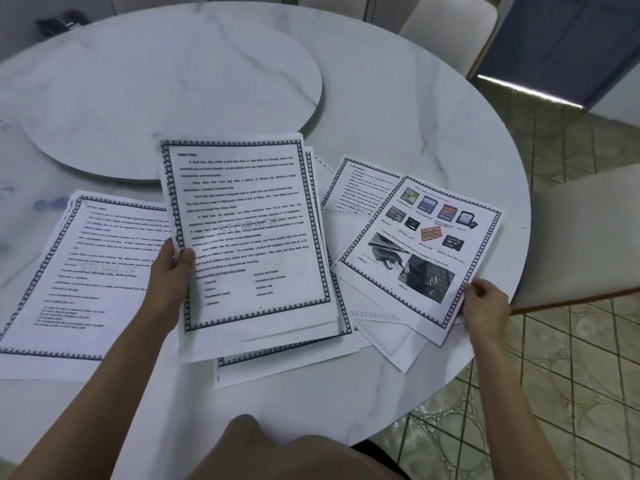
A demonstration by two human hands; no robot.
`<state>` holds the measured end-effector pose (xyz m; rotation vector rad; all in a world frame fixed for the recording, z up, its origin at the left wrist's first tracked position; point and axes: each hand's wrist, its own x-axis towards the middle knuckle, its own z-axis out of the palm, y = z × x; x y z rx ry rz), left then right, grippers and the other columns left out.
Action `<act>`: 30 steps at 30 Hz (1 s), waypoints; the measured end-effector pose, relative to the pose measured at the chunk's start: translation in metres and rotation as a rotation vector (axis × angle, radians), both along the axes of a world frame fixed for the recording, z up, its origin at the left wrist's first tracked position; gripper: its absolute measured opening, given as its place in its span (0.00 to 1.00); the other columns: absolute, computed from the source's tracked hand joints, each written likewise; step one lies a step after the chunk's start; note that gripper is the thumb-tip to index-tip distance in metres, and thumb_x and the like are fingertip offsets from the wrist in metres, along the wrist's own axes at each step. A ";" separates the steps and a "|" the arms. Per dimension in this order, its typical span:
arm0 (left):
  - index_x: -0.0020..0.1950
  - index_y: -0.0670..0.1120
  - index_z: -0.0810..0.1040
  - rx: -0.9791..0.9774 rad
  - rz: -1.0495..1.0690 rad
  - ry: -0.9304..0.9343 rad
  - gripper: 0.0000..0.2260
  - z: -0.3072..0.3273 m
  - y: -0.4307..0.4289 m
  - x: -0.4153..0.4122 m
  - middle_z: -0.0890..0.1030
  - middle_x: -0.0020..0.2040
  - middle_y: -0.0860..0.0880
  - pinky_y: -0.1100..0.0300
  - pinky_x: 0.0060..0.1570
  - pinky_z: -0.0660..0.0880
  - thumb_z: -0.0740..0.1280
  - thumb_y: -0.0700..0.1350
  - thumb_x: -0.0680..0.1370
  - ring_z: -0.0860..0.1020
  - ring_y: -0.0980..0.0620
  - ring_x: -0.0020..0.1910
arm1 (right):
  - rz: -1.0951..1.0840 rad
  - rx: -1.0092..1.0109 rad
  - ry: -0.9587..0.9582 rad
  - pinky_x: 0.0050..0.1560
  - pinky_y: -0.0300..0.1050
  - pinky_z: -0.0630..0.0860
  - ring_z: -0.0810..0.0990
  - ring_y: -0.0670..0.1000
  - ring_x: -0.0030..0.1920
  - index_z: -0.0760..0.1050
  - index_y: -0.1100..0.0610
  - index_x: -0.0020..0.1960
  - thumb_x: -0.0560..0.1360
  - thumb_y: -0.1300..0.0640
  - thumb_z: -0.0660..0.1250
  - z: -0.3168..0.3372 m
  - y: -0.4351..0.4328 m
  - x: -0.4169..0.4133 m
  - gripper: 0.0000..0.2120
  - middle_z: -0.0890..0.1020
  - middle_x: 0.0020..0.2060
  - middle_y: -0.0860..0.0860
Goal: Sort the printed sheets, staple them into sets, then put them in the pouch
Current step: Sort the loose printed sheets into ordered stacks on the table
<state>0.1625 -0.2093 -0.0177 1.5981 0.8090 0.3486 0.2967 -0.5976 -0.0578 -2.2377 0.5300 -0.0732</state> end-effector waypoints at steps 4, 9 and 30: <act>0.68 0.42 0.67 -0.029 0.001 -0.017 0.15 0.002 0.003 -0.002 0.74 0.58 0.49 0.58 0.58 0.68 0.54 0.37 0.81 0.73 0.51 0.56 | 0.084 -0.037 -0.009 0.58 0.56 0.75 0.80 0.62 0.50 0.78 0.65 0.55 0.76 0.63 0.62 0.004 0.004 0.000 0.11 0.82 0.50 0.62; 0.65 0.45 0.69 -0.075 -0.013 -0.034 0.13 0.003 -0.002 -0.001 0.75 0.57 0.50 0.57 0.58 0.68 0.54 0.38 0.82 0.73 0.51 0.56 | 0.159 -0.018 0.017 0.52 0.61 0.77 0.81 0.64 0.44 0.78 0.64 0.52 0.76 0.64 0.63 0.003 0.006 0.000 0.08 0.79 0.38 0.56; 0.67 0.47 0.67 -0.136 -0.126 -0.064 0.14 0.007 -0.022 0.013 0.74 0.48 0.60 0.68 0.47 0.68 0.54 0.39 0.82 0.72 0.66 0.45 | -0.098 0.024 0.087 0.52 0.59 0.76 0.79 0.65 0.48 0.77 0.68 0.49 0.77 0.63 0.58 0.005 -0.026 -0.011 0.11 0.81 0.47 0.65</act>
